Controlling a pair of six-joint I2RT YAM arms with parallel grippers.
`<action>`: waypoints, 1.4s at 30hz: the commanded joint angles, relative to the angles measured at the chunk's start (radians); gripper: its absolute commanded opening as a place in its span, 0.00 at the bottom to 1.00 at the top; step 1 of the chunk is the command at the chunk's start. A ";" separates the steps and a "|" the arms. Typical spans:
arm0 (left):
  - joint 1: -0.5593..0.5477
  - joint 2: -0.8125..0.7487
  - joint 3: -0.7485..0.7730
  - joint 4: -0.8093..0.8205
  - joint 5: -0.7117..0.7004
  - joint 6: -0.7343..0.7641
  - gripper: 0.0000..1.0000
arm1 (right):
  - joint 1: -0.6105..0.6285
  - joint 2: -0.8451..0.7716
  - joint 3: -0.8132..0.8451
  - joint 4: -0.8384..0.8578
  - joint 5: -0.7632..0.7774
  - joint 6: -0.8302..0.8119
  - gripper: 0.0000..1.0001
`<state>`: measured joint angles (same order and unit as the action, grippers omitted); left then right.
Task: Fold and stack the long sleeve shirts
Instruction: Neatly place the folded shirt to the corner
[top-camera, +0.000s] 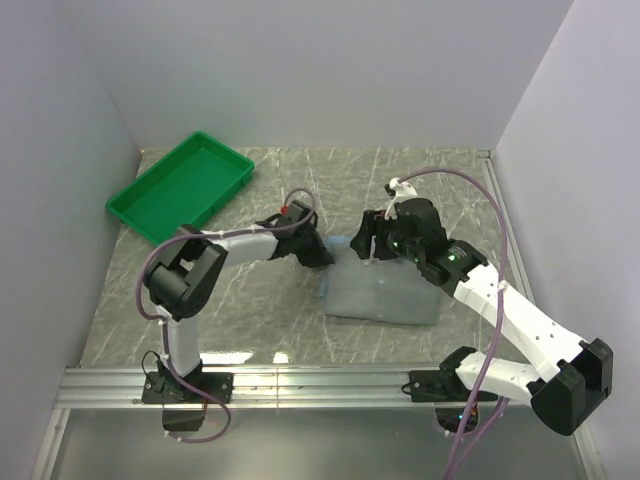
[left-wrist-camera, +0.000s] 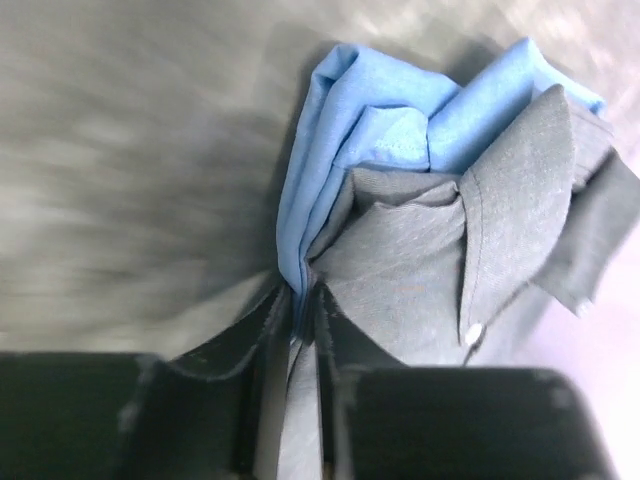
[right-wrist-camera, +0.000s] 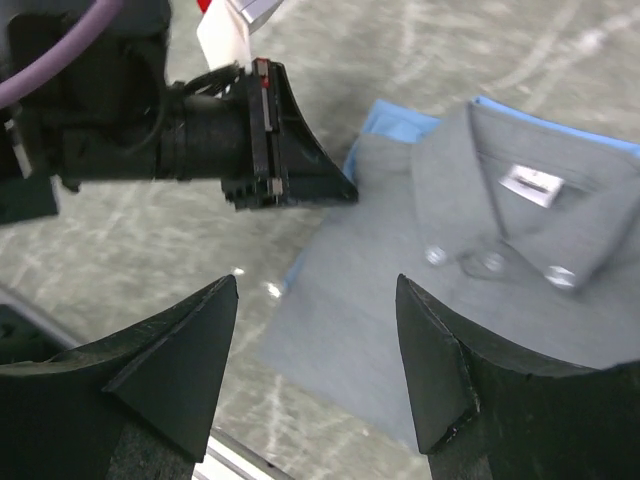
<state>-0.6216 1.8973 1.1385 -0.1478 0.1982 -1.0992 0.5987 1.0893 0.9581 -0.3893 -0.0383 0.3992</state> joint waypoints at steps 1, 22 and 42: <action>-0.050 0.013 0.053 0.074 0.050 -0.163 0.21 | -0.010 -0.022 0.016 -0.089 0.057 -0.011 0.71; 0.387 -0.487 -0.028 -0.355 -0.195 0.360 0.73 | 0.240 0.484 0.278 -0.425 0.325 0.392 0.73; 0.619 -0.561 -0.149 -0.262 -0.175 0.472 0.72 | 0.244 0.929 0.470 -0.655 0.575 0.325 0.24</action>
<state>-0.0223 1.3602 0.9985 -0.4427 -0.0143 -0.6464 0.8734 2.0369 1.4712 -0.9829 0.4160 0.7570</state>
